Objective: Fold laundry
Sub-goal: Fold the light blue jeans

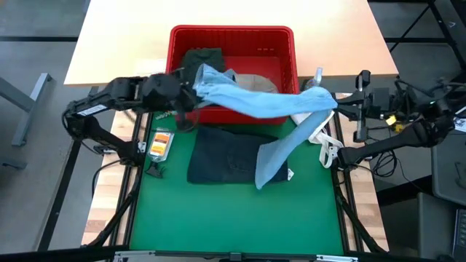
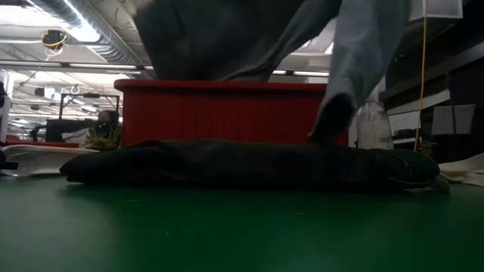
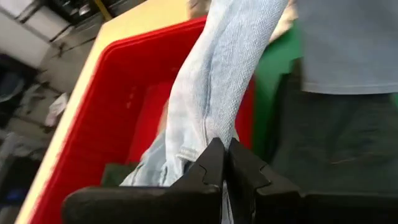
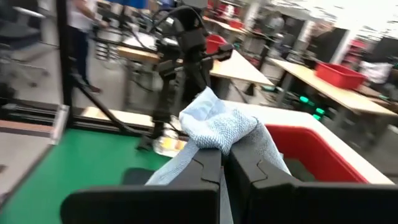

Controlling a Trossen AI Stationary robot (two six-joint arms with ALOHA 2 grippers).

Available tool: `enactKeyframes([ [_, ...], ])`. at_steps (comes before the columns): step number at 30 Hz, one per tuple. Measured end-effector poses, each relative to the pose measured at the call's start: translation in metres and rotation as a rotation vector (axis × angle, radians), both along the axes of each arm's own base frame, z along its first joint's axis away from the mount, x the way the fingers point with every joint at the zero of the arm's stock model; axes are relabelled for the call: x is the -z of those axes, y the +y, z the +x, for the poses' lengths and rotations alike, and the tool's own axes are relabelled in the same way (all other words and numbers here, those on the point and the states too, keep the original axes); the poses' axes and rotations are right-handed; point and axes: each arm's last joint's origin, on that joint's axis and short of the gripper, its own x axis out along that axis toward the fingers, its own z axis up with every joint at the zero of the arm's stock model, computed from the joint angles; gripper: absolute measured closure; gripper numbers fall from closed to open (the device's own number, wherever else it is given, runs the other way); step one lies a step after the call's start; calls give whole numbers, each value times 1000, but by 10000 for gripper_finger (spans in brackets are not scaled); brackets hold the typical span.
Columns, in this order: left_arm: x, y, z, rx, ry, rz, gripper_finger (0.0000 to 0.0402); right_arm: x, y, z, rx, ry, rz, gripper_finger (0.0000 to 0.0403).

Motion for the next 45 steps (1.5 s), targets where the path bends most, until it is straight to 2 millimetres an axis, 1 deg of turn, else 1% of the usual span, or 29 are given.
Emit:
enactKeyframes([
  [4,-12,-27,-8,80,-36,-46,401,-8,3,5,-89,-9,9,398],
  [8,-23,-50,-14,177,-83,-58,401,-11,8,15,-193,4,17,398],
  [11,-27,-63,-18,222,-98,-83,401,-8,12,25,-263,34,22,398],
  [14,-25,-74,-24,235,-82,-140,401,-6,16,36,-333,65,30,398],
  [18,-20,-89,-31,264,-44,-280,401,0,20,46,-399,128,65,398],
  [25,-18,-118,-42,334,-12,-559,401,14,24,64,-426,279,163,398],
  [28,-15,-131,-47,332,24,-696,401,20,27,74,-457,340,207,398],
  [32,4,-150,-46,249,103,-798,401,32,32,94,-483,438,228,398],
  [37,41,-173,-43,124,231,-859,401,51,38,123,-471,576,236,398],
  [41,73,-192,-41,34,312,-945,401,68,59,145,-486,672,185,398],
  [45,106,-208,-41,-49,377,-1037,401,87,96,161,-543,760,116,398],
])
